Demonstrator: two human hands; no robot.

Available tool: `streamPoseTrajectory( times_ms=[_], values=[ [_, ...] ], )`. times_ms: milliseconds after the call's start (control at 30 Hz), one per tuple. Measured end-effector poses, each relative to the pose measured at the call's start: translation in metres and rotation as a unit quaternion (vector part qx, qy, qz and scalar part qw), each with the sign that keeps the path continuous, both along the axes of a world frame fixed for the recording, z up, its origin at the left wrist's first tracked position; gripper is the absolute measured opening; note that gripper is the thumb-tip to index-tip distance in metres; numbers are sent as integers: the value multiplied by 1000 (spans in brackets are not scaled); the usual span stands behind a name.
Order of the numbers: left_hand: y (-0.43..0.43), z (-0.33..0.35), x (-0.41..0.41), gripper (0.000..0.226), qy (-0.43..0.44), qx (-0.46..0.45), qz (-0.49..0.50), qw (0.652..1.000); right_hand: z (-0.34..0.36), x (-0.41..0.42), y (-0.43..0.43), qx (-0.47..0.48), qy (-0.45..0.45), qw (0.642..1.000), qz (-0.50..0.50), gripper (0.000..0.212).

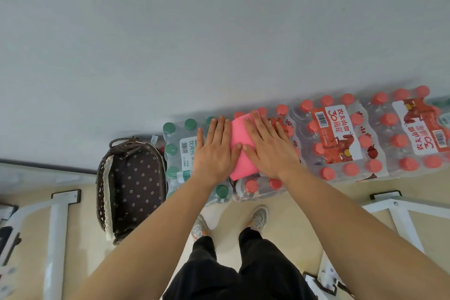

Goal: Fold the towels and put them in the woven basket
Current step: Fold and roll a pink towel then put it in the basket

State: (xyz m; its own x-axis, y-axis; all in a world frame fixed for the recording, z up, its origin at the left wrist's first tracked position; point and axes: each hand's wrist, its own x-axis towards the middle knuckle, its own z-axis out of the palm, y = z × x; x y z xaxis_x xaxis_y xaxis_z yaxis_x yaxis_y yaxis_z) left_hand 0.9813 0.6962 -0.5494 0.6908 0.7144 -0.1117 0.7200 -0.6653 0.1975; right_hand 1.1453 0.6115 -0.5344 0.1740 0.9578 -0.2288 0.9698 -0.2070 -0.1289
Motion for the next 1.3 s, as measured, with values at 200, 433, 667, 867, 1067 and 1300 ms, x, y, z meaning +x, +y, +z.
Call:
streamPoseTrajectory(
  times_ms=[200, 433, 667, 867, 1067, 1300],
  values=[
    [2, 9, 6, 68, -4, -19, 11, 1000, 3, 1, 2, -21, 4, 1000, 2, 70],
    [29, 46, 19, 61, 22, -44, 40, 998, 20, -2, -4, -4, -15, 1000, 10, 67],
    [30, 69, 20, 50, -95, -238, 127, 958, 36, -28, -22, 109, -7, 994, -22, 47],
    [43, 70, 10, 15, -134, -337, 210, 908, 22, -47, -37, 17, 39, 999, 30, 80],
    [45, 68, 15, 29, -169, -306, 255, 901, 32, -67, -27, -62, 41, 997, -36, 112],
    [50, 67, 13, 27, -171, -348, 292, 874, 39, -105, -2, 35, -39, 982, -182, 55]
  ],
)
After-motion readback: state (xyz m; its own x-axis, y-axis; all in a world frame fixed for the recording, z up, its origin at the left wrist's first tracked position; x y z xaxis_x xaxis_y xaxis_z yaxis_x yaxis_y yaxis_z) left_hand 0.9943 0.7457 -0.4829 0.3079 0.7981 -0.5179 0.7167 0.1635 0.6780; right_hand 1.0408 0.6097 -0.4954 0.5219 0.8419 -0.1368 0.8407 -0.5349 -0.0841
